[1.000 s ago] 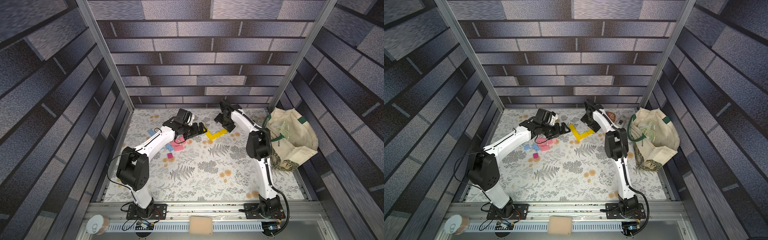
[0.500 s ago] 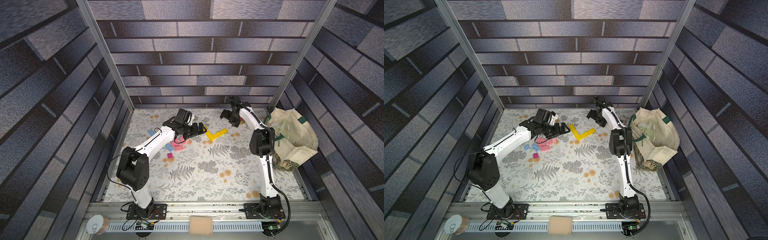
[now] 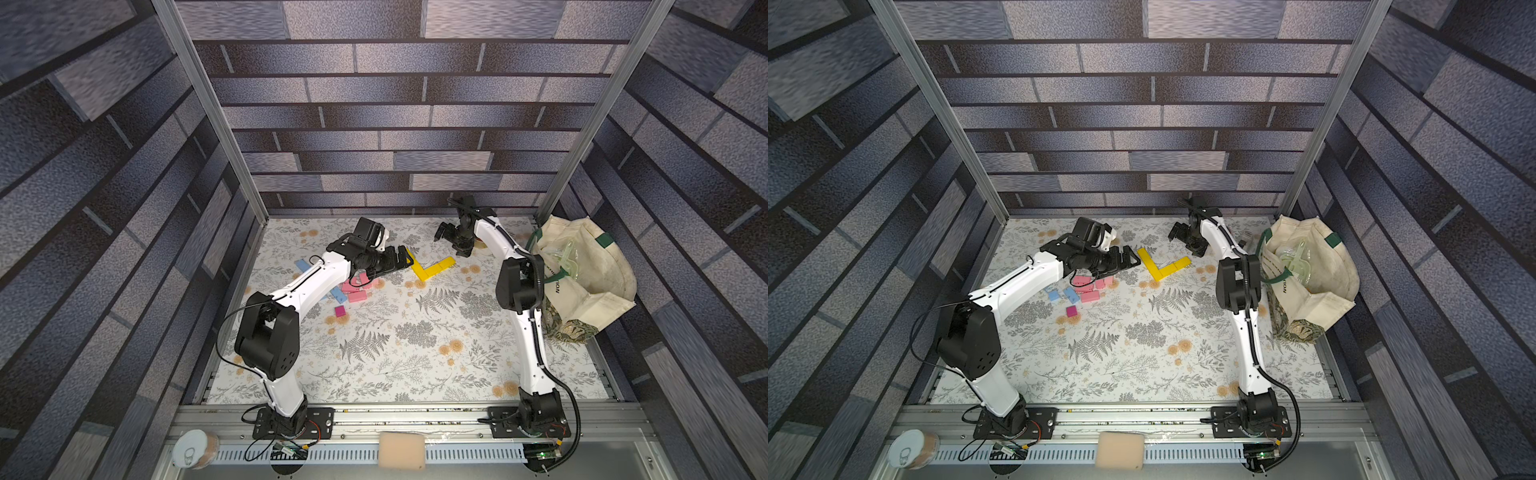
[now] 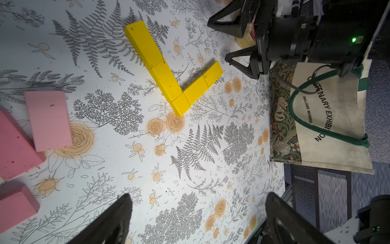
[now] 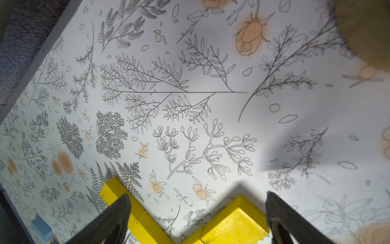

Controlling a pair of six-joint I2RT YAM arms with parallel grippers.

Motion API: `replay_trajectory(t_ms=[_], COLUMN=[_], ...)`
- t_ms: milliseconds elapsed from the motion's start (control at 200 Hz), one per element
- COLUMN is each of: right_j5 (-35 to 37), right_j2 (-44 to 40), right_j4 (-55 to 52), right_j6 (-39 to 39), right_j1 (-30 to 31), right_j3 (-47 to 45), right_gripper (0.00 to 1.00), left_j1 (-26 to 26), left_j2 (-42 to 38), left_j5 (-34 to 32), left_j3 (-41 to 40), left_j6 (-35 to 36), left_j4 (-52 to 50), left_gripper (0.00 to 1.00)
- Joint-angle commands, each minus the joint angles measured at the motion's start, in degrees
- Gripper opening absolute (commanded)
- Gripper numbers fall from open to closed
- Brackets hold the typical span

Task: Assemble the letter v with building blocks
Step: Assemble the building block at the center of the board.

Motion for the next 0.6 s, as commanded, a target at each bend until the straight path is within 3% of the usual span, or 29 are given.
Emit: replay_trajectory(t_ms=[0, 596], right_j5=[-0.9, -1.6], right_j2=[0.7, -5.2], right_j4=[1.5, 7.8], right_j6=[-0.3, 0.7], right_j1=[-0.4, -0.5], right_j3=[-2.7, -17.7], right_gripper=[1.0, 1.0], left_j1=[-0.4, -0.7], left_j2=[-0.1, -0.1], left_j5=[-0.7, -0.7], left_j3=[1.3, 1.4], left_j6=[1.7, 1.6], left_j4=[-1.3, -1.3], left_gripper=[1.0, 1.0])
